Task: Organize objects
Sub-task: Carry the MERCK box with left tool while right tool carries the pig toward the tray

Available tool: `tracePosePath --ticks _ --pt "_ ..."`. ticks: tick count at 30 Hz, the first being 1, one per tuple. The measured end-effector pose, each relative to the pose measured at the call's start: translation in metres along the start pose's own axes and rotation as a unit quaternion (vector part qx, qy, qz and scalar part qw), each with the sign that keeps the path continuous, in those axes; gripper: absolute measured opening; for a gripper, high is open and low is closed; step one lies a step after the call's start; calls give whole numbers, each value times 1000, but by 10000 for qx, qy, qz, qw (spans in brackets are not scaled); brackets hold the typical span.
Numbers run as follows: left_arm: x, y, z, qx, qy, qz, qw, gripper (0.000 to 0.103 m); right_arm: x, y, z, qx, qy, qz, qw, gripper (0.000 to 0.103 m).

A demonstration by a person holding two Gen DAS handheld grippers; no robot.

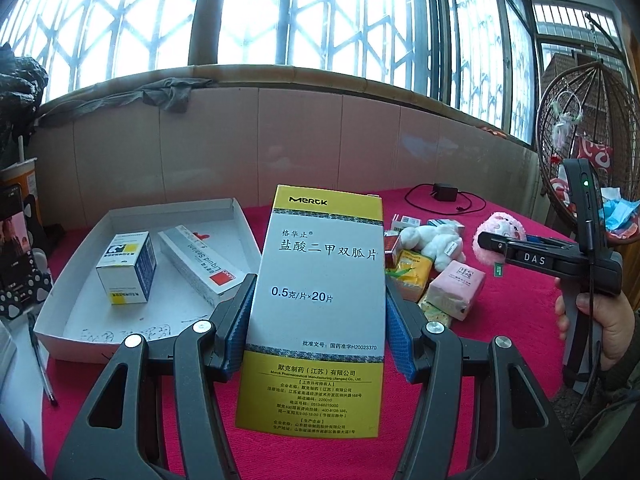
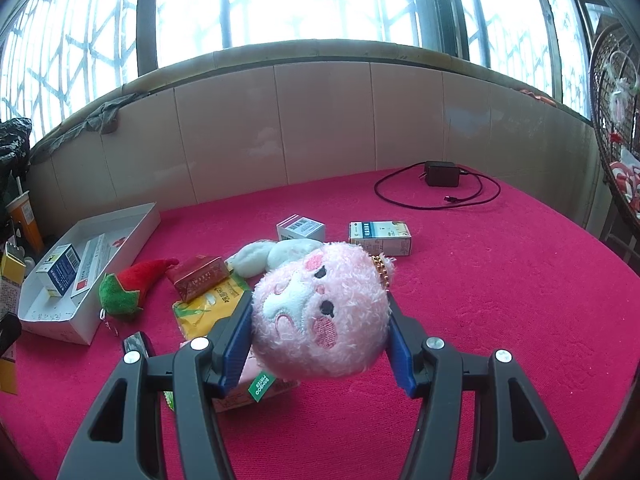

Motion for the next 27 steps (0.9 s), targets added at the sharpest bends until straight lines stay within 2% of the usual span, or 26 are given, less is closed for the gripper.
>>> tracePosePath --ticks 7,18,27 --pt "18 5 -8 24 85 265 9996 58 21 3 0 -4 165 165 9997 60" --pt "33 11 -10 -25 393 297 9988 58 45 10 4 -35 283 373 9989 60" --pt "62 15 -10 -64 455 710 9964 58 79 19 16 -117 538 716 9959 60"
Point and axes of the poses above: each gripper's, at about its wrist camera, not at the fingertips, and y roughly against the way its jaws point, x to its left, z to its top, the point moved 9 cm from there along -y, roughly the way its jaws point, and after that the axes turned 5 degrees about -y, right-handed, at the moved point
